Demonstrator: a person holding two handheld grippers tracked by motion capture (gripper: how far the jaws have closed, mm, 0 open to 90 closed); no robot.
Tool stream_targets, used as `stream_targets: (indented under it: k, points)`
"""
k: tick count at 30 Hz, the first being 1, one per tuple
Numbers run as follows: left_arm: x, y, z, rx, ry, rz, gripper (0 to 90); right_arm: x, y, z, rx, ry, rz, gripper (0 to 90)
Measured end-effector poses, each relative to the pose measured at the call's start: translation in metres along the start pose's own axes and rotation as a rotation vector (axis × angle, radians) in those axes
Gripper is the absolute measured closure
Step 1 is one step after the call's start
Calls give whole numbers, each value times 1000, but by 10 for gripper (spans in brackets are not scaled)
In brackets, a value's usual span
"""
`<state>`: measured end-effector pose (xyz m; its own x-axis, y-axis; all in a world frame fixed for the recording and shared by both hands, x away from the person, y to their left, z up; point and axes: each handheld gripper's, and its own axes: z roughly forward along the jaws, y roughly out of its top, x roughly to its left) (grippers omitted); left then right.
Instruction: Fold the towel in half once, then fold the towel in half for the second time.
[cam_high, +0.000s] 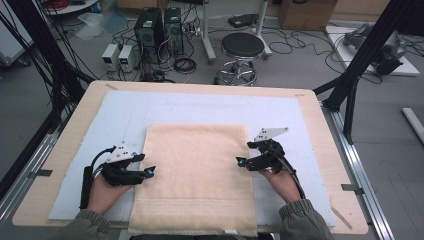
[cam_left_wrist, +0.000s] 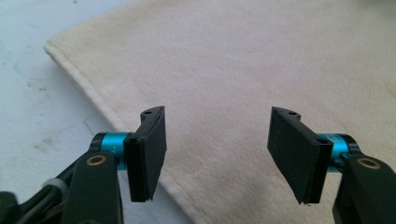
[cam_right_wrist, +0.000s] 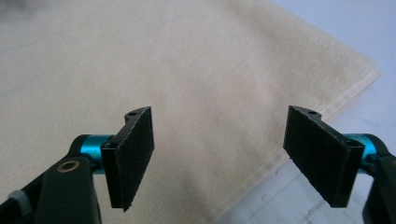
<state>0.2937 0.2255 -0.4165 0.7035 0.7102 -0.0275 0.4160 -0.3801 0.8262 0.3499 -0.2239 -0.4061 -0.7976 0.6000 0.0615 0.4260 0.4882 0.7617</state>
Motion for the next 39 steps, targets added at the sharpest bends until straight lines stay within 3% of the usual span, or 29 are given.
stream_targets:
  k: [3,12,14,18,24,30,35,39]
  points:
    - [7,8,-3,-31,12,-14,353,-4,10,-2,-3,-6,-6,216]
    - [22,34,-11,-52,44,-19,326,-16,31,-6,-23,-18,9,188]
    - [24,36,-11,-54,37,-21,326,-16,33,-6,-36,-21,4,187]
    - [23,35,-8,-25,15,-11,325,-14,32,-3,-9,-11,6,175]
    - [20,36,-5,-19,1,4,323,-9,32,2,9,8,16,152]
    - [22,37,-7,-25,-4,-3,325,-2,35,4,6,-3,-21,154]
    - [29,55,-10,-16,4,14,342,-9,40,-1,-4,-20,-14,172]
    - [40,77,-9,-14,25,30,342,-19,57,-11,-25,-51,-33,177]
